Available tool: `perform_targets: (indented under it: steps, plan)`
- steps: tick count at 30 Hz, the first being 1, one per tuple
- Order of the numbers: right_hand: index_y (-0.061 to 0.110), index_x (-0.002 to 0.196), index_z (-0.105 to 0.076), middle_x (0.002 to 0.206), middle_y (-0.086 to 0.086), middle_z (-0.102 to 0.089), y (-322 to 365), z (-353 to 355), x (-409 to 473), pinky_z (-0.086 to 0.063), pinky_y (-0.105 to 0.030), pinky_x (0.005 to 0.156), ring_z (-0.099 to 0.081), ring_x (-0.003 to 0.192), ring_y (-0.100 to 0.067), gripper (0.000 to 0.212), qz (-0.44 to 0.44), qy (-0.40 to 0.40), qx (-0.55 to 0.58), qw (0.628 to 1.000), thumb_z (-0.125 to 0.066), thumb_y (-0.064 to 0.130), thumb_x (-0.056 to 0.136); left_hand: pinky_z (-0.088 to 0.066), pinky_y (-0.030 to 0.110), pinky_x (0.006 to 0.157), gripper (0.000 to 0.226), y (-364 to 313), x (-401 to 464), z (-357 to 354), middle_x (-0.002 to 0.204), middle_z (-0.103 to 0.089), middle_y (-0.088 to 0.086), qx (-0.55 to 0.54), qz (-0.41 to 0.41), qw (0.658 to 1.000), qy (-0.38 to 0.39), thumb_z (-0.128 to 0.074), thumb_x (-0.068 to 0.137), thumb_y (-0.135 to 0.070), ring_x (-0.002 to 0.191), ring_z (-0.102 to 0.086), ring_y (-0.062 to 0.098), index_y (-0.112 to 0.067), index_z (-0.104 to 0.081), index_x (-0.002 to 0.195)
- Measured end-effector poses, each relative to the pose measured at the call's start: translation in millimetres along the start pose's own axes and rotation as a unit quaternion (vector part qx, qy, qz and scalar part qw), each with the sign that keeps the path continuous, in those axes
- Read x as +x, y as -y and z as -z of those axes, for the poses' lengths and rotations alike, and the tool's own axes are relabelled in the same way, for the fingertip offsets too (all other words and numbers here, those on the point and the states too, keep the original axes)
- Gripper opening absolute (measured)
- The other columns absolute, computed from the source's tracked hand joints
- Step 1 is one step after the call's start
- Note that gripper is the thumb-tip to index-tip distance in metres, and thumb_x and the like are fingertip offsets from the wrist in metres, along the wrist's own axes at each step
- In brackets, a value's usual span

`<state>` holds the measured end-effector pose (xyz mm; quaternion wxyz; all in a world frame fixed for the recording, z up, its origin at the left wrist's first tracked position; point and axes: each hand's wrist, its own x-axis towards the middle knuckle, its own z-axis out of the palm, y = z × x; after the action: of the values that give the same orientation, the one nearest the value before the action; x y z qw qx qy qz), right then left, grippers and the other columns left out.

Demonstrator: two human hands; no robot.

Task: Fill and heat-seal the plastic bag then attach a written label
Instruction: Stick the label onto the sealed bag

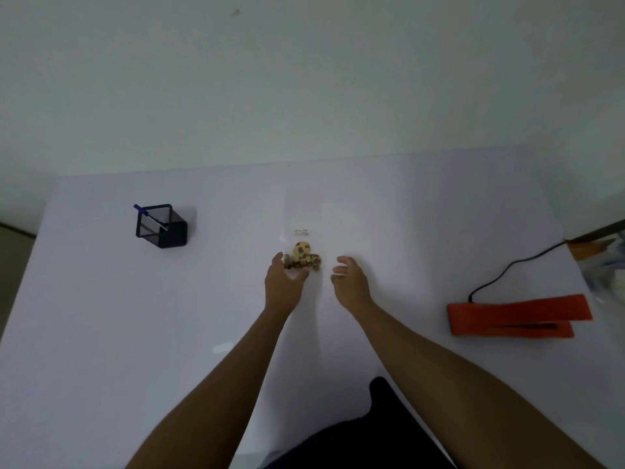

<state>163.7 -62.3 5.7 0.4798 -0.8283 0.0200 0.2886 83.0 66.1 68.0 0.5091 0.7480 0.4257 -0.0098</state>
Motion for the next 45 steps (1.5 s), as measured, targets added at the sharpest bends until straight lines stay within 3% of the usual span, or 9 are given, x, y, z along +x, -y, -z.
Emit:
perform_targets:
  steps: [9, 13, 17, 20, 24, 29, 35, 41, 45]
  plan:
    - [0.021, 0.112, -0.063, 0.112, 0.000, -0.070, -40.2, 70.6, -104.2, -0.056, -0.038, 0.093, -0.067, 0.103, -0.017, 0.020, 0.032, -0.095, 0.078, 0.992, -0.064, 0.012, 0.094, -0.043, 0.026, 0.094, 0.058, -24.2, -95.0, -49.2, 0.134, -0.059, 0.003, 0.010, -0.107, 0.984, 0.139, -0.057, 0.092, -0.051, 0.115, -0.056, 0.013, -0.015, -0.050, 0.137]
    - [0.027, 0.098, -0.066, 0.101, 0.001, -0.070, -75.2, 130.9, -136.8, -0.057, -0.040, 0.085, -0.067, 0.095, -0.021, 0.013, -0.009, -0.165, 0.102, 0.981, -0.063, 0.016, 0.094, -0.041, 0.026, 0.092, 0.060, -49.9, -124.2, -93.2, 0.135, -0.057, 0.003, 0.028, -0.114, 0.972, 0.202, -0.049, 0.093, -0.057, 0.118, -0.056, 0.018, -0.016, -0.049, 0.137]
    - [0.018, 0.087, -0.065, 0.086, -0.004, -0.068, -111.5, 196.3, -143.7, -0.052, -0.033, 0.072, -0.064, 0.083, -0.023, 0.008, -0.062, -0.236, 0.088, 0.966, -0.060, 0.016, 0.093, -0.042, 0.030, 0.094, 0.060, -73.1, -141.9, -155.1, 0.127, -0.059, 0.000, 0.044, -0.093, 0.959, 0.263, -0.042, 0.093, -0.063, 0.115, -0.056, 0.020, -0.017, -0.053, 0.130]
    - [0.013, 0.102, -0.063, 0.096, -0.005, -0.065, -139.7, 242.3, -137.9, -0.046, -0.028, 0.072, -0.062, 0.090, -0.025, 0.013, -0.127, -0.294, 0.106, 0.941, -0.057, 0.007, 0.092, -0.047, 0.036, 0.094, 0.050, -82.6, -152.1, -203.2, 0.109, -0.059, -0.004, 0.022, -0.045, 0.956, 0.289, -0.033, 0.094, -0.066, 0.104, -0.057, 0.019, -0.023, -0.054, 0.109]
    - [0.010, 0.132, -0.049, 0.126, -0.014, -0.058, -174.7, 301.6, -118.7, -0.050, -0.034, 0.087, -0.061, 0.111, -0.032, 0.045, -0.179, -0.339, 0.140, 0.913, -0.062, -0.001, 0.089, -0.046, 0.050, 0.103, 0.081, -87.3, -161.3, -257.4, 0.123, -0.058, 0.005, 0.016, 0.010, 0.958, 0.285, -0.028, 0.086, -0.077, 0.112, -0.057, 0.026, -0.015, -0.049, 0.133]
    - [0.011, 0.152, -0.031, 0.151, -0.014, -0.044, -201.3, 354.9, -89.4, -0.040, -0.040, 0.109, -0.047, 0.135, -0.033, 0.068, -0.189, -0.294, 0.084, 0.933, -0.055, -0.005, 0.091, -0.042, 0.040, 0.103, 0.069, -90.3, -164.6, -298.0, 0.135, -0.057, 0.007, -0.005, 0.023, 0.975, 0.221, -0.040, 0.091, -0.066, 0.120, -0.054, 0.025, -0.016, -0.047, 0.138]
    - [0.012, 0.152, -0.035, 0.141, -0.016, -0.054, -195.1, 361.5, -53.3, -0.041, -0.039, 0.105, -0.052, 0.129, -0.033, 0.068, -0.156, -0.254, 0.047, 0.953, -0.047, -0.009, 0.089, -0.044, 0.042, 0.105, 0.078, -105.8, -158.6, -309.6, 0.129, -0.061, 0.004, -0.027, 0.043, 0.987, 0.155, -0.041, 0.080, -0.074, 0.117, -0.056, 0.022, -0.018, -0.053, 0.133]
    - [0.015, 0.152, -0.036, 0.142, -0.012, -0.053, -156.1, 369.2, 17.0, -0.044, -0.035, 0.102, -0.053, 0.128, -0.031, 0.067, -0.137, -0.177, 0.055, 0.973, -0.048, -0.008, 0.090, -0.043, 0.042, 0.104, 0.072, -138.7, -105.1, -303.1, 0.131, -0.059, 0.007, -0.030, 0.050, 0.991, 0.118, -0.038, 0.089, -0.069, 0.118, -0.055, 0.026, -0.015, -0.050, 0.135]
    - [0.021, 0.151, -0.038, 0.136, -0.011, -0.059, -129.2, 374.3, 76.4, -0.048, -0.044, 0.105, -0.059, 0.117, -0.030, 0.070, -0.117, -0.119, 0.034, 0.985, -0.049, -0.004, 0.087, -0.038, 0.044, 0.107, 0.078, -167.8, -52.1, -297.6, 0.142, -0.050, 0.012, -0.014, 0.052, 0.991, 0.122, -0.031, 0.091, -0.070, 0.127, -0.049, 0.031, -0.012, -0.040, 0.143]
